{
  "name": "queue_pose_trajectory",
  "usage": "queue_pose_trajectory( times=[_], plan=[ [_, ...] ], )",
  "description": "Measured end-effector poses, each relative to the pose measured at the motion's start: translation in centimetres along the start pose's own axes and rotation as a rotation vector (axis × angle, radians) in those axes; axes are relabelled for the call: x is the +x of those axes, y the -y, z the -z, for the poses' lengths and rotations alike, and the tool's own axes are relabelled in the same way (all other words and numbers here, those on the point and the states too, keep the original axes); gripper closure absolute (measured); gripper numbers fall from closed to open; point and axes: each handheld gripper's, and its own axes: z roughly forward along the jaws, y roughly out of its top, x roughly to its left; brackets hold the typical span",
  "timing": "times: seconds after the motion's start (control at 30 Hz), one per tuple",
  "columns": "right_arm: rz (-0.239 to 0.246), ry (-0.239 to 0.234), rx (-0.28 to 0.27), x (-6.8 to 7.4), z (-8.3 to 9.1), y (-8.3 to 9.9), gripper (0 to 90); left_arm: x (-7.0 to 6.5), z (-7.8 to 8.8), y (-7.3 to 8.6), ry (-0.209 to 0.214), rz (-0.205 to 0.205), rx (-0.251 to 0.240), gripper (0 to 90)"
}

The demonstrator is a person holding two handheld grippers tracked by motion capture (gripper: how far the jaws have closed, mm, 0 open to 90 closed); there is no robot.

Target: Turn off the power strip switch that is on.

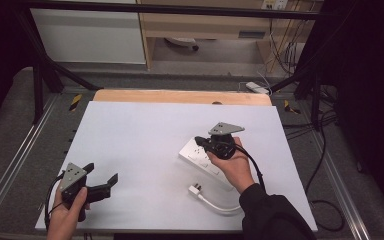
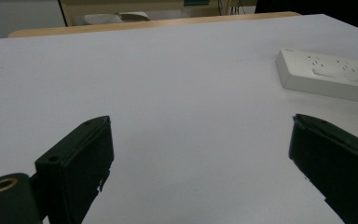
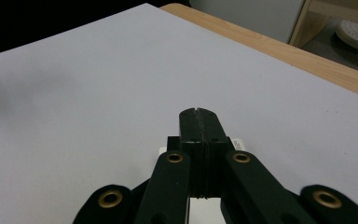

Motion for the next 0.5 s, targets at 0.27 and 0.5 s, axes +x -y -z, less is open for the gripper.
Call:
queue_pose_trajectory(
  times=[0.27,0.5],
  plan=[
    [-0.001,-0.007,0.026,0.0,-0.6,0.2,90.0,0.0,0.0,0.0,0.001,-0.001,0.002,6.4],
    [-0.004,-0.011,0.038,0.0,-1.1,0.5,90.0,0.1,0.0,0.0,0.000,0.004,0.000,5.8]
  ],
)
